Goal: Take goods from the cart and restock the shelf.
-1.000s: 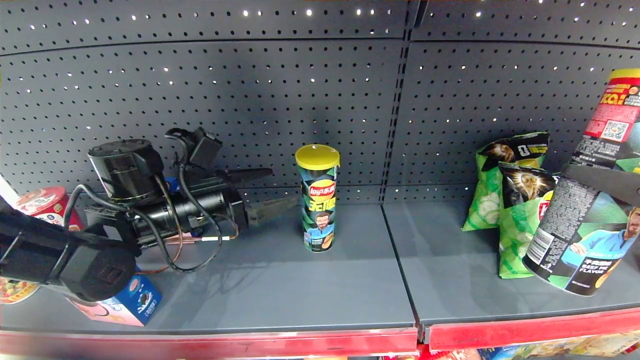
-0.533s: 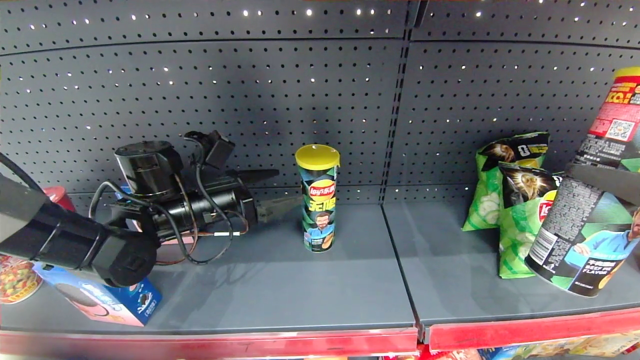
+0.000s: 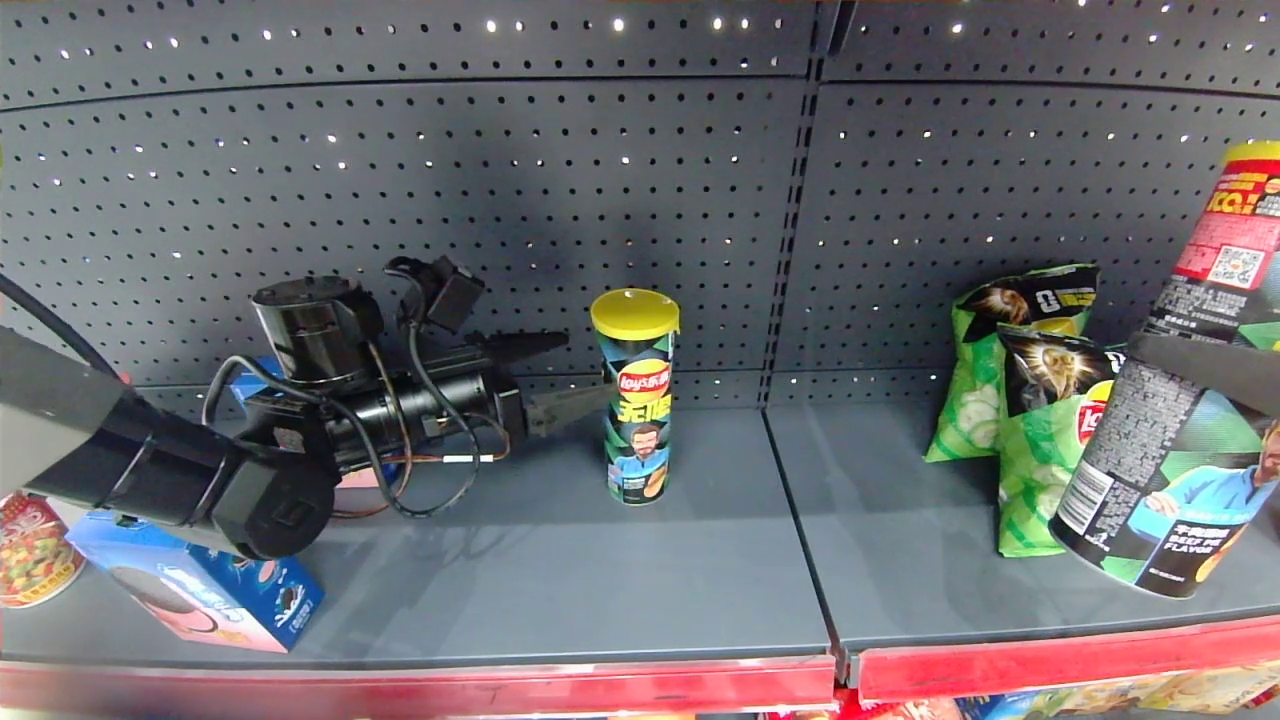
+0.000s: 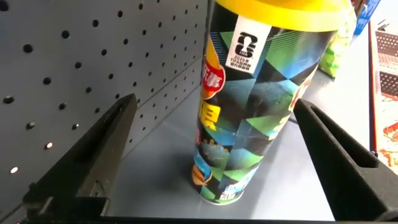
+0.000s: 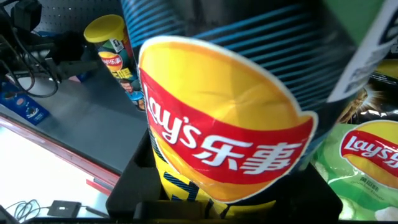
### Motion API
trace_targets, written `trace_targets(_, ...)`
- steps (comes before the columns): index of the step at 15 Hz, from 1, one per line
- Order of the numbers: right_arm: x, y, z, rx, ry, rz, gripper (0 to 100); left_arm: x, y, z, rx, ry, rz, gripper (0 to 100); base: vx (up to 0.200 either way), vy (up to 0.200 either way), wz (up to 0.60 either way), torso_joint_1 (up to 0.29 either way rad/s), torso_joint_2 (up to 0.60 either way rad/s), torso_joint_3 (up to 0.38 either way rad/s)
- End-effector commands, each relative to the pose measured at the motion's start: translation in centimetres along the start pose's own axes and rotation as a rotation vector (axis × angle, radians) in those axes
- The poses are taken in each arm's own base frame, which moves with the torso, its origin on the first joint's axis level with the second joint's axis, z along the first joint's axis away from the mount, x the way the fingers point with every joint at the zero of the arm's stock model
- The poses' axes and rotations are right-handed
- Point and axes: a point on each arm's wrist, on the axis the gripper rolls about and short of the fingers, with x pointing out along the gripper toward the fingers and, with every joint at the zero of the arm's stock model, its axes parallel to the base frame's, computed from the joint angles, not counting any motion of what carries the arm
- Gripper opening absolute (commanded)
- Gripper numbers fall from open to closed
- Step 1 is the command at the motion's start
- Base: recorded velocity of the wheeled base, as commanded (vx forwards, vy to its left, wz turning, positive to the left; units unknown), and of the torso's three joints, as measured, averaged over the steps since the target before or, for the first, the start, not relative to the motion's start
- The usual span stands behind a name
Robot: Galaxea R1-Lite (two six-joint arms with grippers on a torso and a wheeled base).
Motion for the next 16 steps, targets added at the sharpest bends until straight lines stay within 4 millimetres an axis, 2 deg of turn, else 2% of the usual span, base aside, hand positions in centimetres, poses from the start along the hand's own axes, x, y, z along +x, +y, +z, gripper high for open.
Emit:
trace_targets(1,0.0,0.0,0.0,0.000,0.000,0.009,0,0.4,0.0,-0.1,0.001,-0.001,-0.007,100,0.000,0.000,0.00,0.000,0.00,0.000)
trace_targets(11,0.0,0.1,0.1,-0.001,-0.004,0.012,0,2.3,-0.2,0.0,0.003,-0.001,-0.047,100,0.000,0.000,0.00,0.000,0.00,0.000)
trace_targets(16,0.0,0.0,0.1,0.000,0.000,0.026,0,2.9,0.4,0.1,0.007,-0.010,-0.105,100,0.000,0.000,0.00,0.000,0.00,0.000)
